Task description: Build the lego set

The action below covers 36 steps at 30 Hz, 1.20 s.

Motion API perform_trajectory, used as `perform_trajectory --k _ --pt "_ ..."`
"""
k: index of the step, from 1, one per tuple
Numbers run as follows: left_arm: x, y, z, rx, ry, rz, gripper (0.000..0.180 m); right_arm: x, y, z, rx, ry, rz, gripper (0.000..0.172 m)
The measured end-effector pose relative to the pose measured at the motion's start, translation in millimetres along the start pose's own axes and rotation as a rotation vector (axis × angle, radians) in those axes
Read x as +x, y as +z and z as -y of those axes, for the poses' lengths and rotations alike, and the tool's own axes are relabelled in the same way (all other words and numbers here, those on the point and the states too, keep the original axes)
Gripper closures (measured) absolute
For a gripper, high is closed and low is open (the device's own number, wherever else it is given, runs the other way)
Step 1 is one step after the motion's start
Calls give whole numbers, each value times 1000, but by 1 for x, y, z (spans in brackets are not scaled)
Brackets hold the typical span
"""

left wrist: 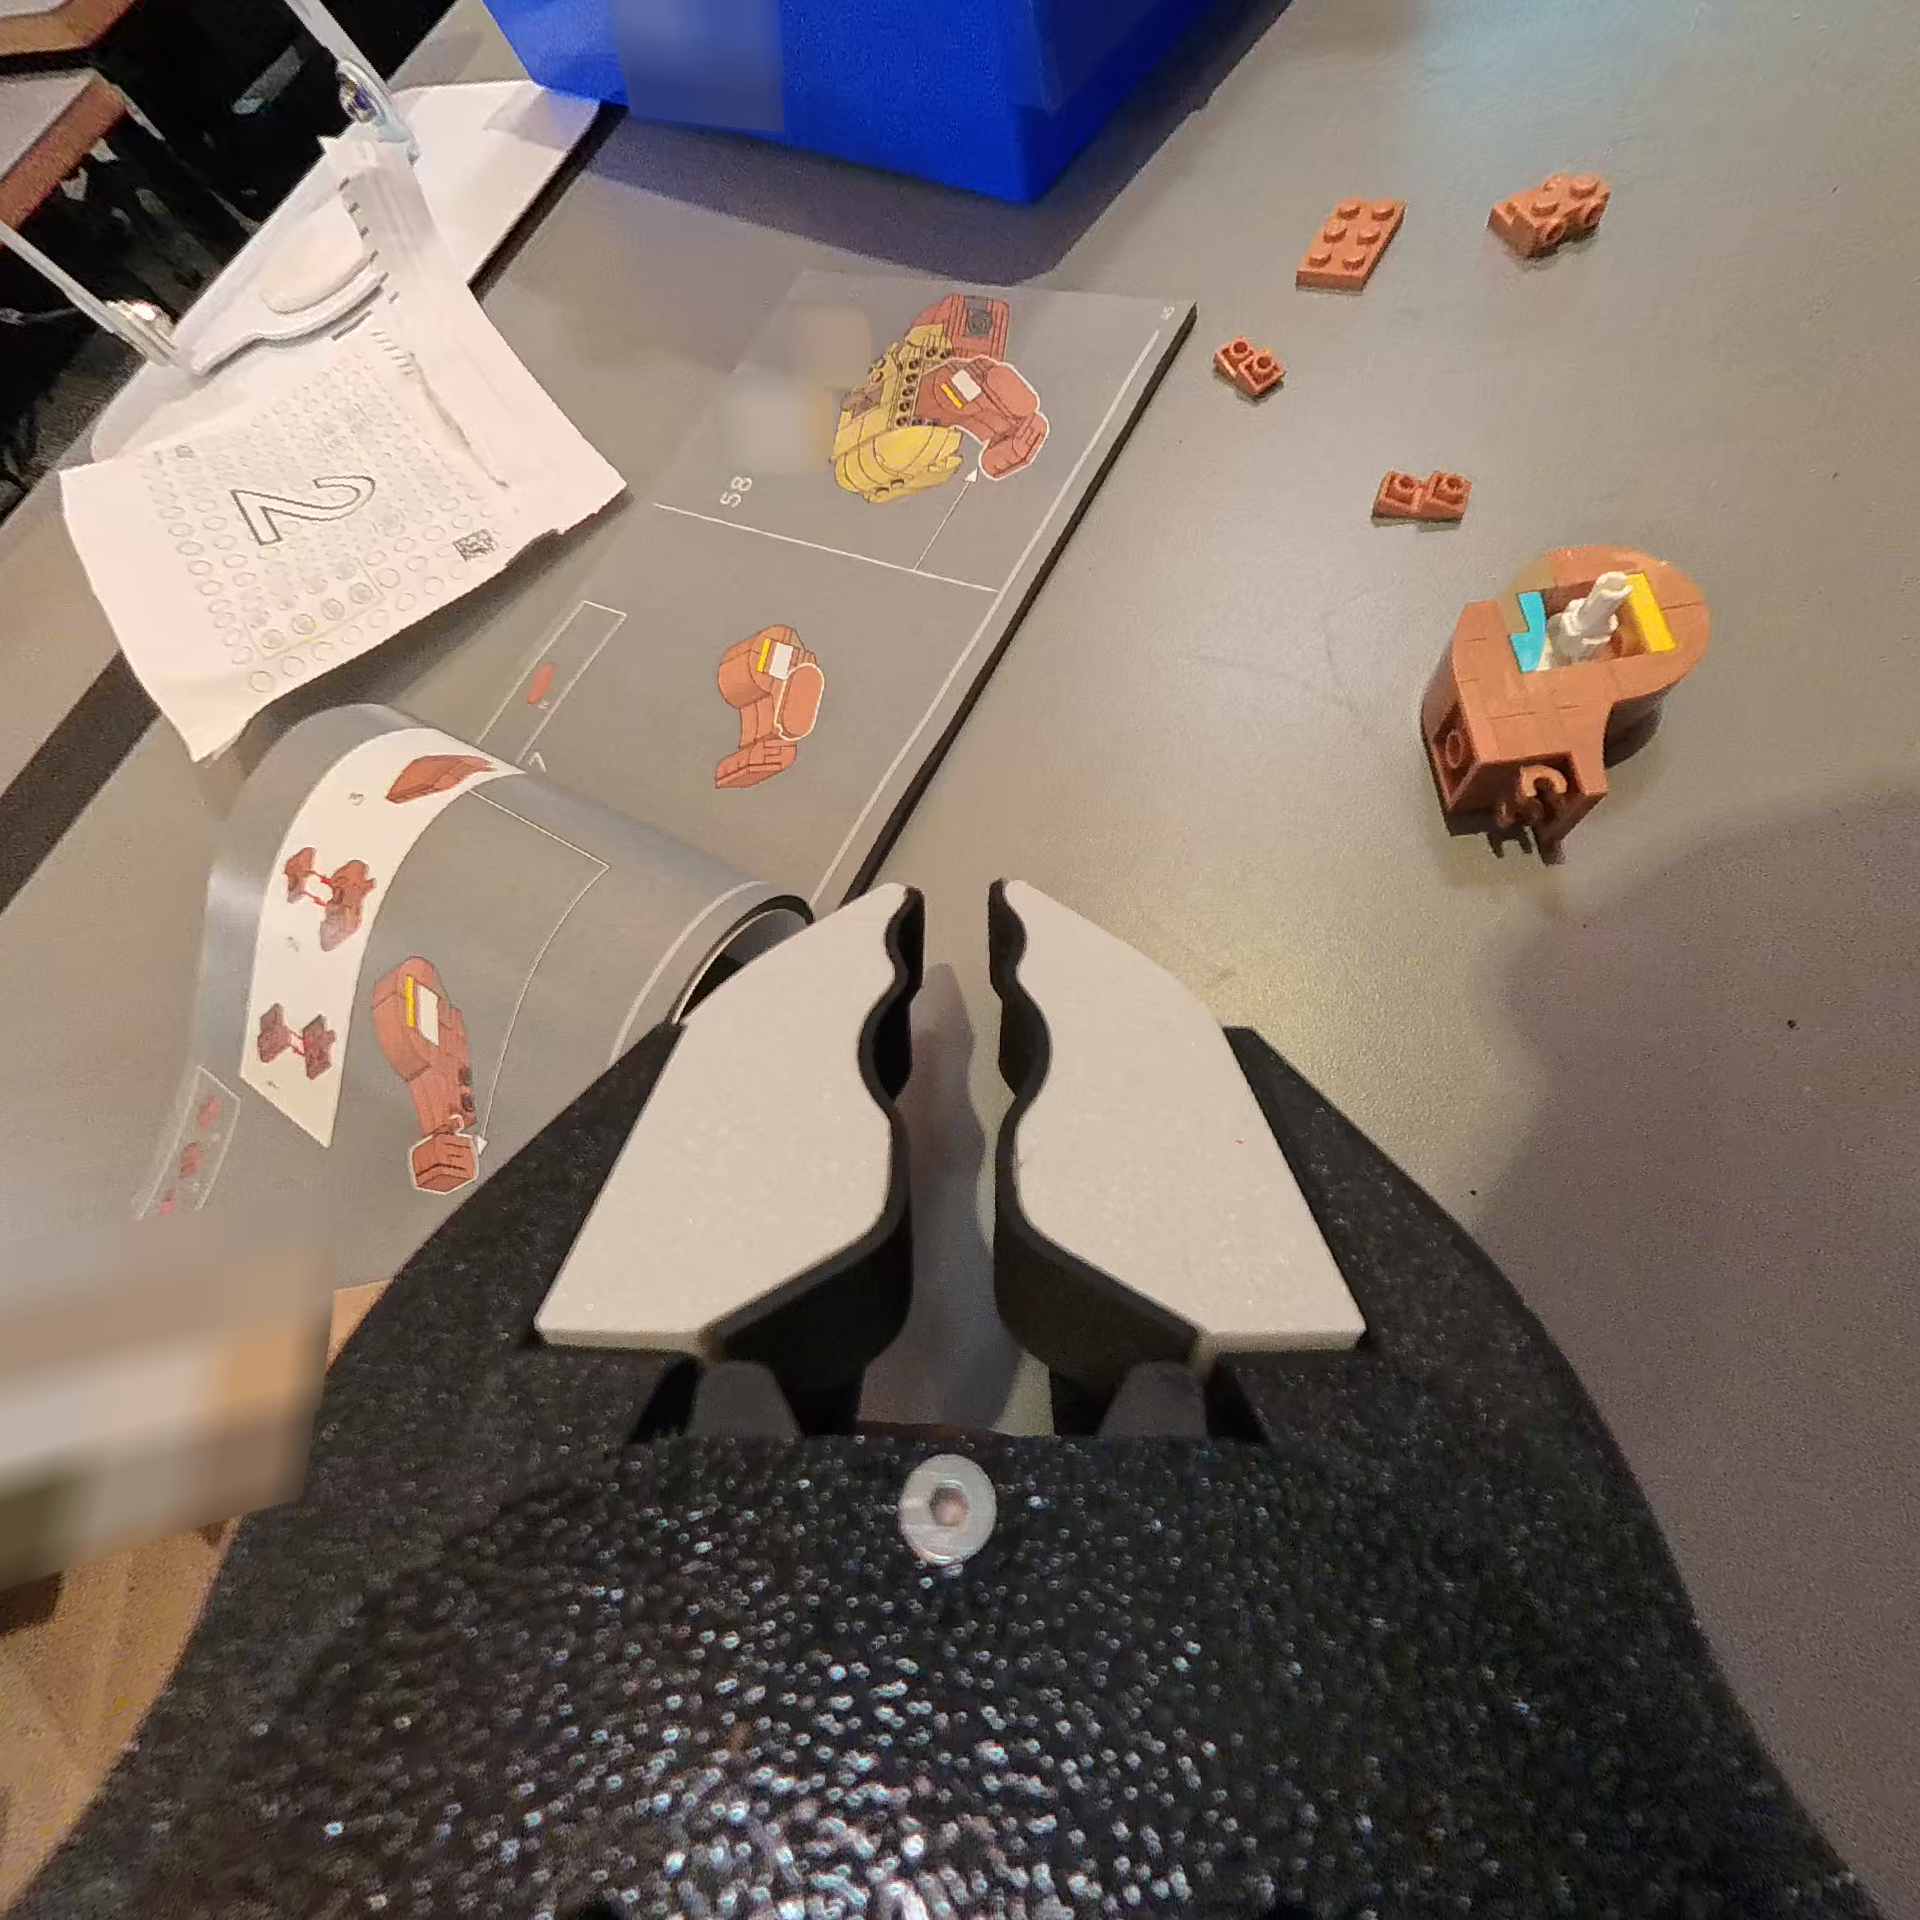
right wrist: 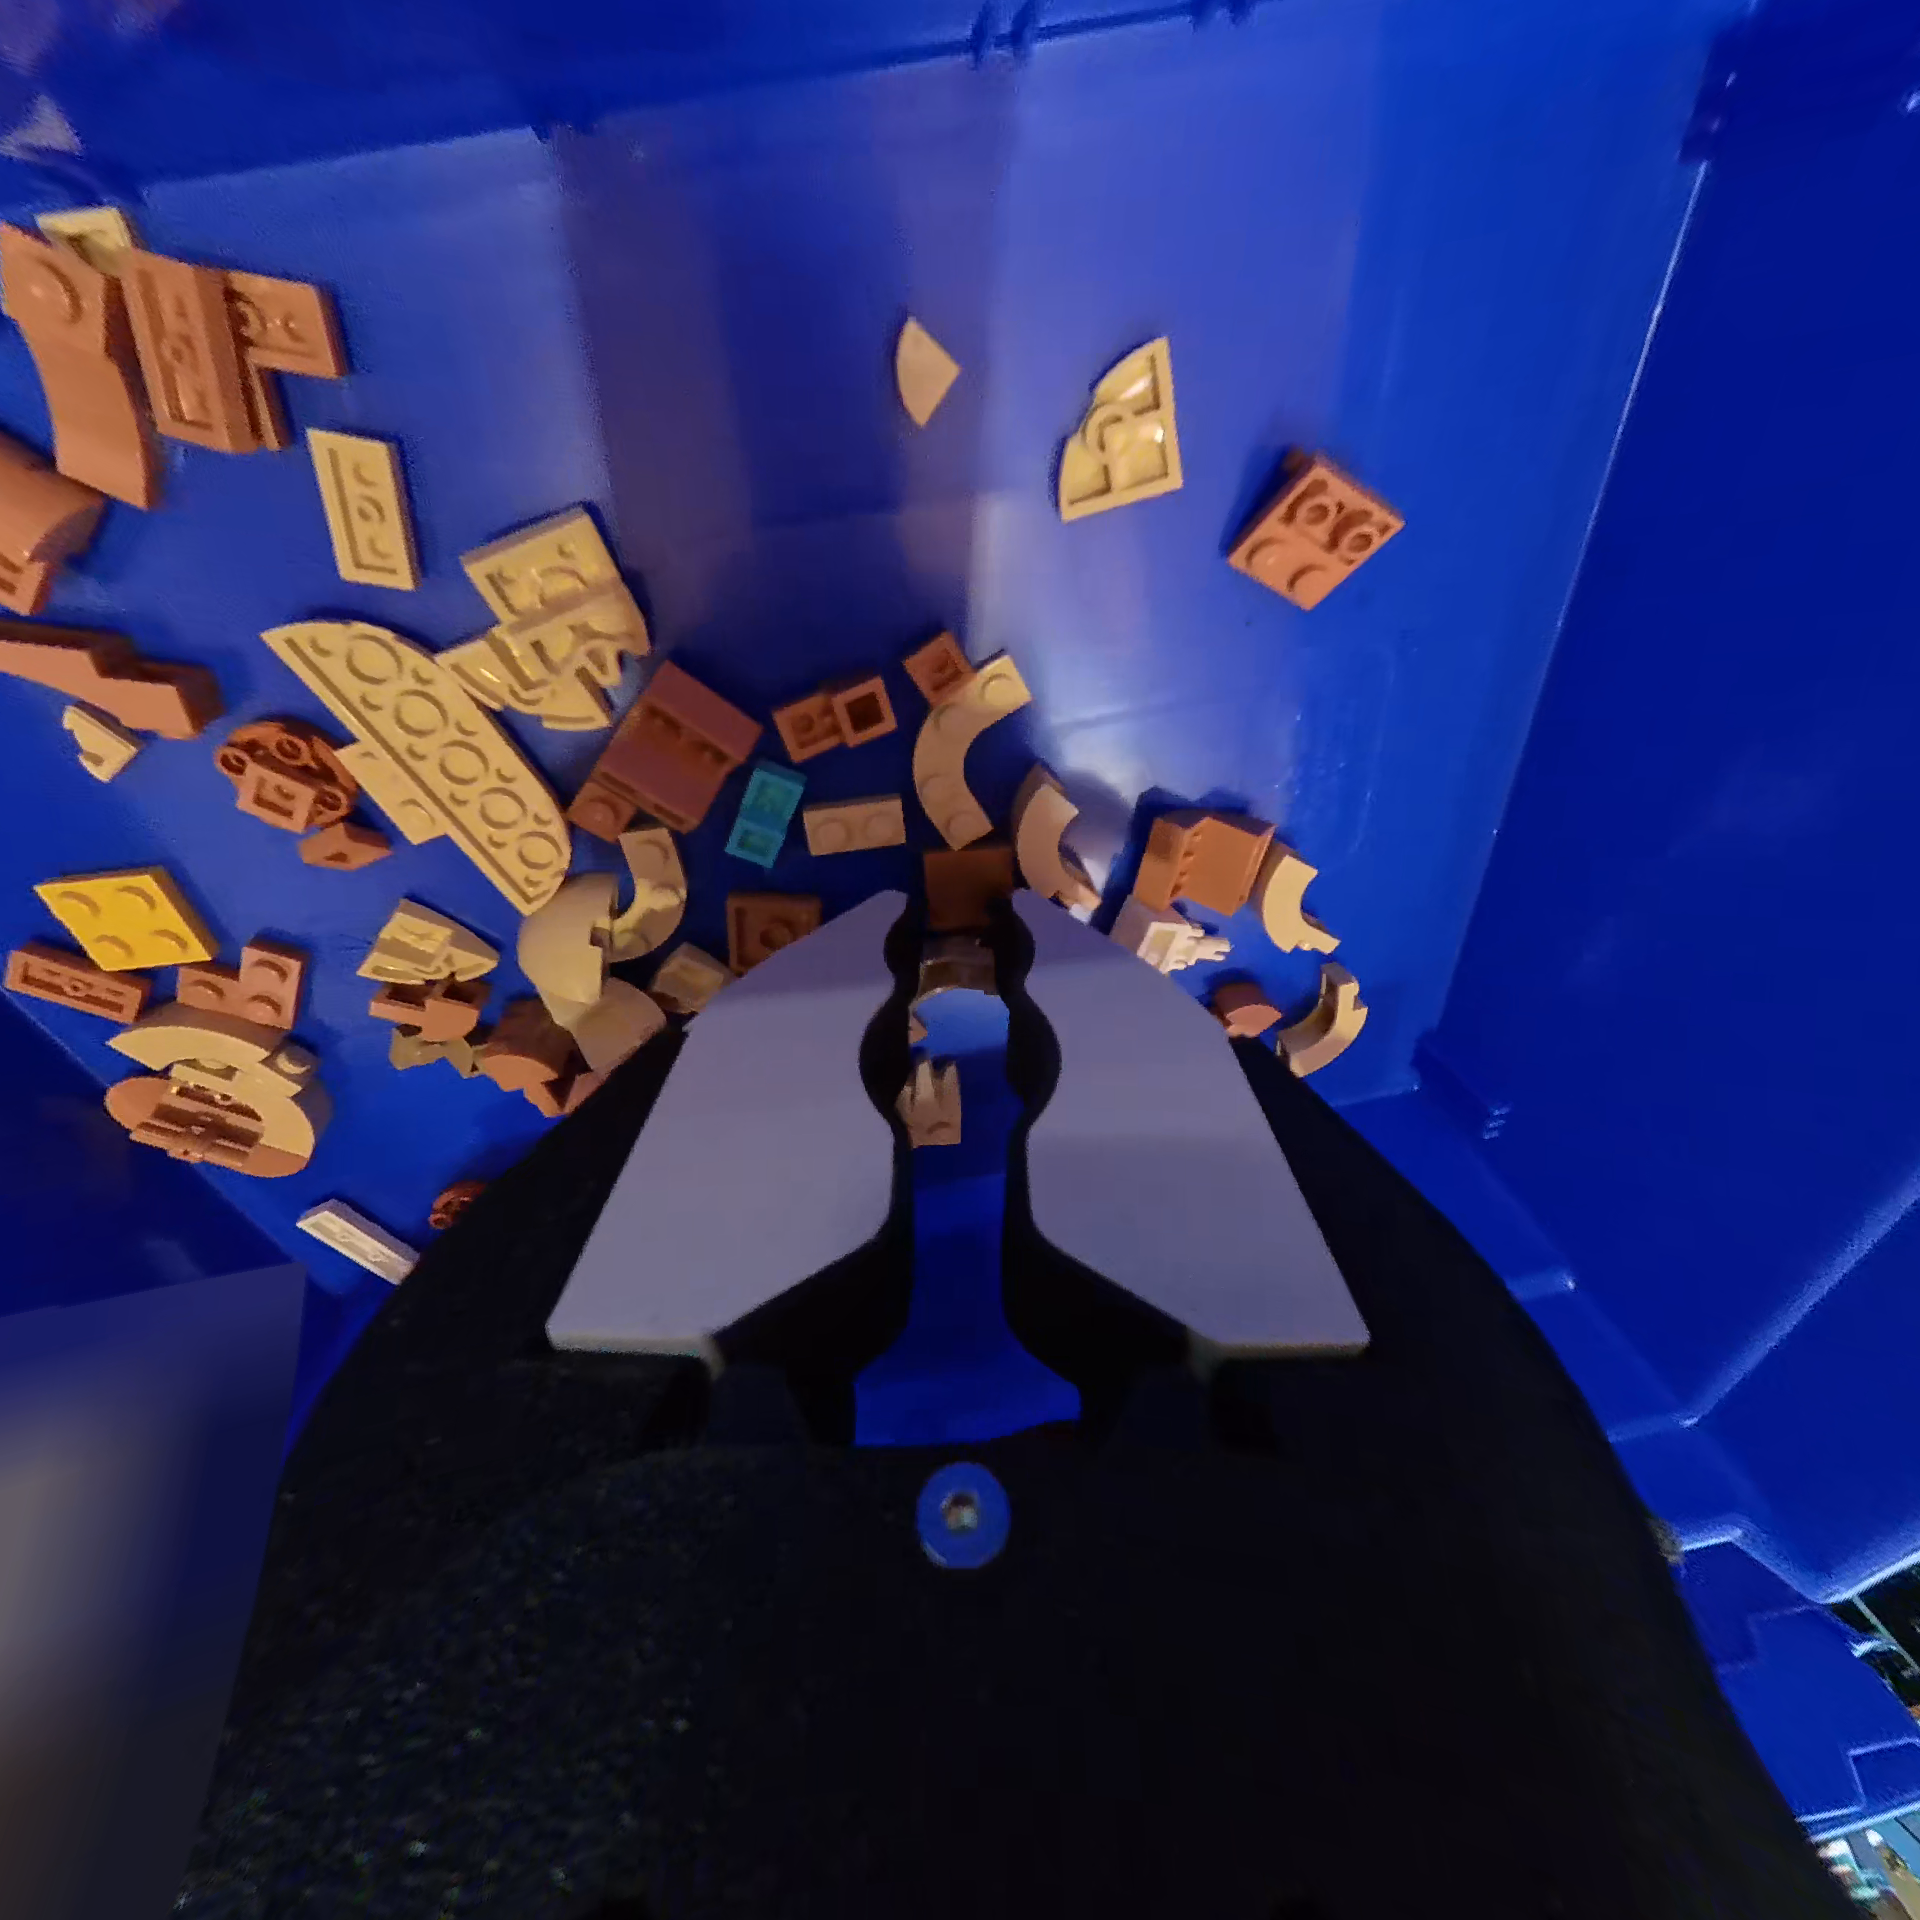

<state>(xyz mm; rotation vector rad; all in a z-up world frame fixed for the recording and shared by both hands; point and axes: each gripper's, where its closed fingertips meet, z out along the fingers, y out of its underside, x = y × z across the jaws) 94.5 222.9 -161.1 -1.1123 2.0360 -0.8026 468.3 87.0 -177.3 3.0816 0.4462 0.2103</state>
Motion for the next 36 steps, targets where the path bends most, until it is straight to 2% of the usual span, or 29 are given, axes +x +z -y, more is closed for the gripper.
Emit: perform_trajectory --k 3,18,21,23,26,36 --pt "0 0 0 0 3 1 169 -1 0 0 -2 -12 14 151" --pt "1 0 -1 -6 14 -1 169 10 1 4 15 -65 -3 142" --pt "1 0 -1 -5 13 -1 169 9 1 5 16 -78 7 143" --pt "1 0 -1 -4 12 -1 169 5 1 5 14 -87 31 151" --pt "1 0 -1 -2 13 0 169 4 1 5 11 -97 30 154" --pt "1 -1 1 9 10 3 169 3 -7 5 55 -85 7 155"
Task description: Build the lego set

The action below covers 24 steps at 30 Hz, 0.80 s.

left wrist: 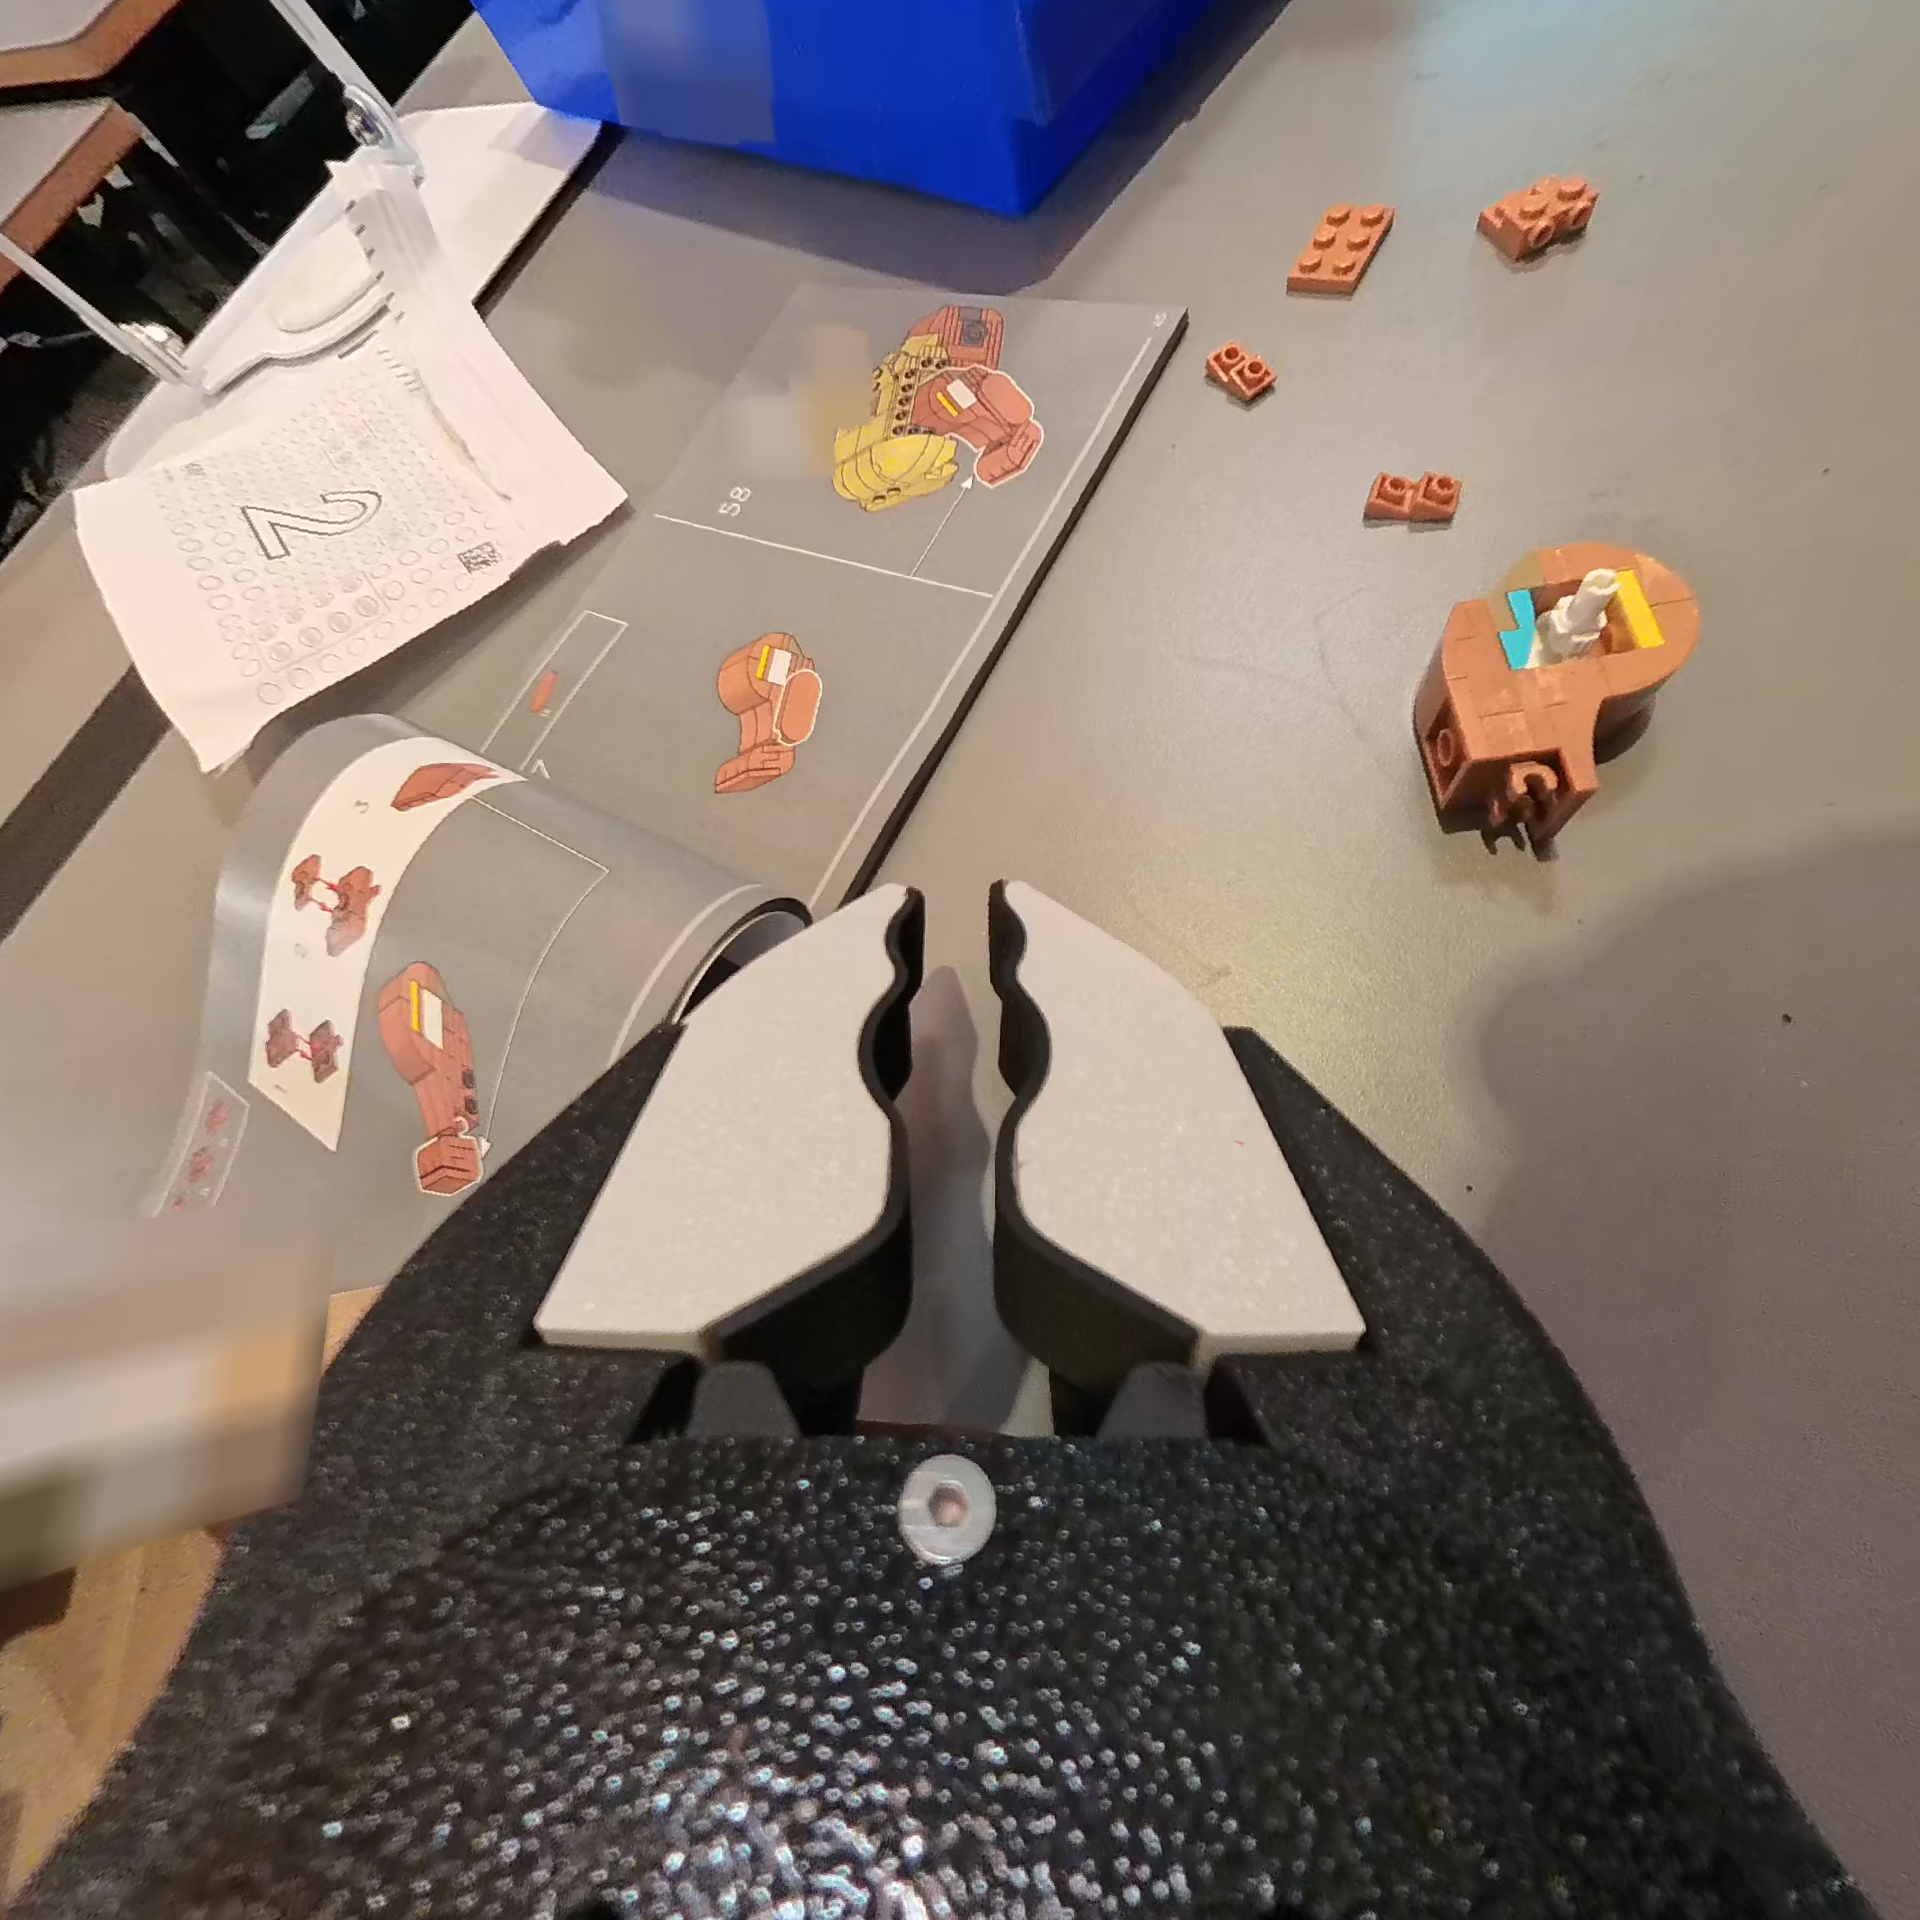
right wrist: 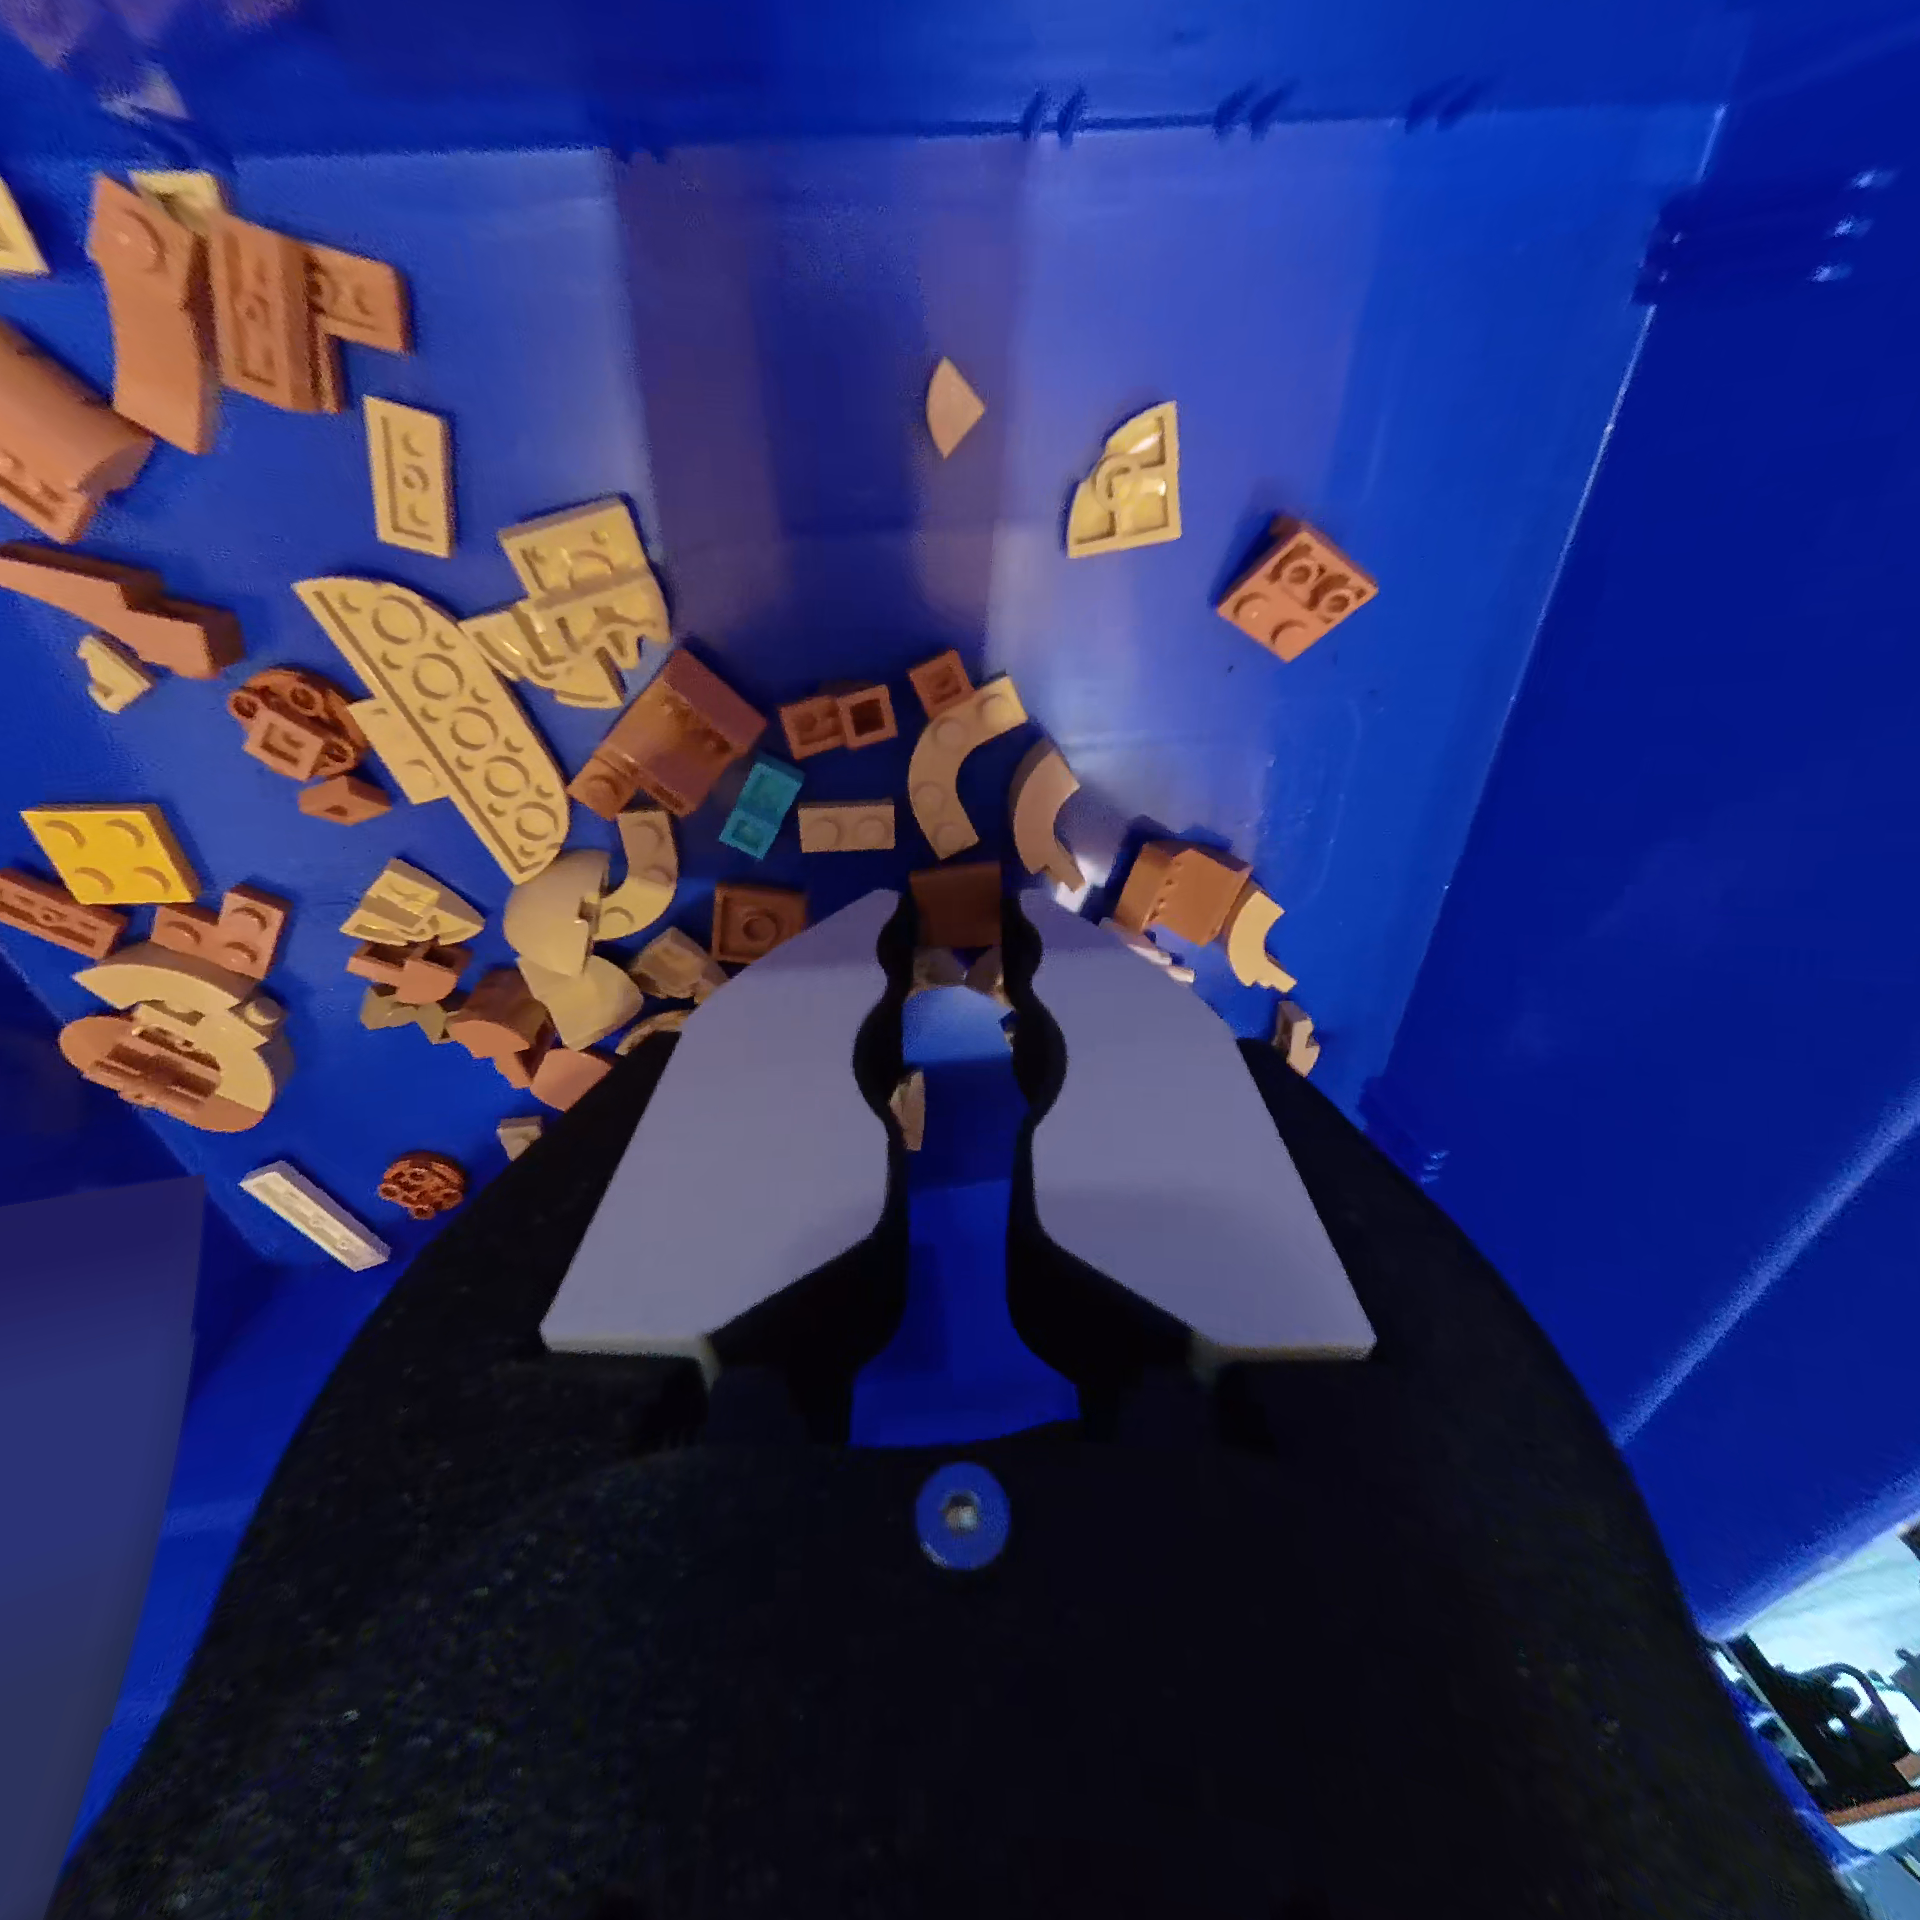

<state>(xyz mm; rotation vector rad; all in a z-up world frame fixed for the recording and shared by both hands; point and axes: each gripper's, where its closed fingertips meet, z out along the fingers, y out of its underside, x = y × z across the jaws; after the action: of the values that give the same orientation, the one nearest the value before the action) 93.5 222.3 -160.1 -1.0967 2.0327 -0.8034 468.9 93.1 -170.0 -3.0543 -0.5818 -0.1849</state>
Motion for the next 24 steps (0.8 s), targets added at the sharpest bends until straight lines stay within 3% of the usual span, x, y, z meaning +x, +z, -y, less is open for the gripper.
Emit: perform_trajectory --k 7,15,19,24 --pt "-2 -4 0 15 -11 3 169 -27 -54 18 121 -26 -37 155" --pt "-4 -18 -11 23 17 -1 170 -154 -130 97 392 -216 -11 156" --pt "-8 -31 -18 45 -8 -6 171 -234 -131 159 504 -291 96 156" --pt "-19 -43 -31 31 -58 20 172 -316 -93 216 468 -413 212 156"
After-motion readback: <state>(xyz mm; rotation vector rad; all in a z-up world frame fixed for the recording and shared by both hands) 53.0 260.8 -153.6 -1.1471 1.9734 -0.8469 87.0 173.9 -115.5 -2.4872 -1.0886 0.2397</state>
